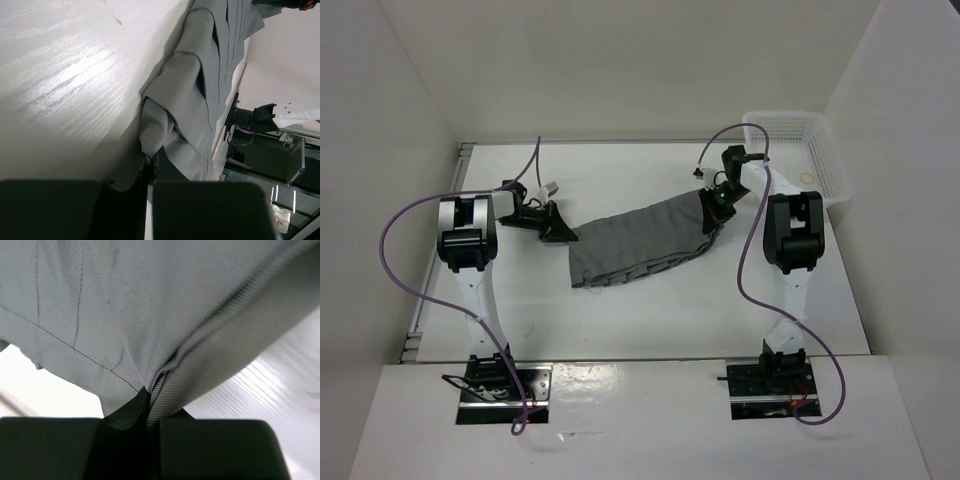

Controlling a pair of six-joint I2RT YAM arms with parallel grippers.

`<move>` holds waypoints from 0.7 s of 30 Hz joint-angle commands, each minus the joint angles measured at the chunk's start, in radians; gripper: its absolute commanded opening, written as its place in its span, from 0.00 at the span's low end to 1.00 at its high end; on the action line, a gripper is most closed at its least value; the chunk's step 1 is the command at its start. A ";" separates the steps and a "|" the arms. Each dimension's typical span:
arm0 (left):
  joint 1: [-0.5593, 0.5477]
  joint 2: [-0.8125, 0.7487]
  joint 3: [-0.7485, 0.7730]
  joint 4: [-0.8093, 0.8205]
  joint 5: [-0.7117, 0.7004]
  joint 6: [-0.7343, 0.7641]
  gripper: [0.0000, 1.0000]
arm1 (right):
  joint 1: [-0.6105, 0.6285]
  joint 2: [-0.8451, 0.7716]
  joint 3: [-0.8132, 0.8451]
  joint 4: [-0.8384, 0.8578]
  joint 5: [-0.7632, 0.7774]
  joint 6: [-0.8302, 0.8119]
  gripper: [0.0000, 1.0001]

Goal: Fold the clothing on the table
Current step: Fold the skirt

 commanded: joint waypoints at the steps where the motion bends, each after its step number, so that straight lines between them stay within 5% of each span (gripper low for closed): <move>1: 0.004 0.043 0.005 0.070 -0.085 -0.007 0.00 | 0.009 -0.090 0.069 0.047 0.184 0.021 0.04; 13: -0.048 0.034 0.005 0.115 -0.095 -0.063 0.00 | 0.049 -0.134 0.212 -0.048 0.318 0.012 0.04; 21: -0.090 0.014 -0.004 0.158 -0.137 -0.097 0.00 | 0.185 -0.134 0.293 -0.143 0.390 0.010 0.04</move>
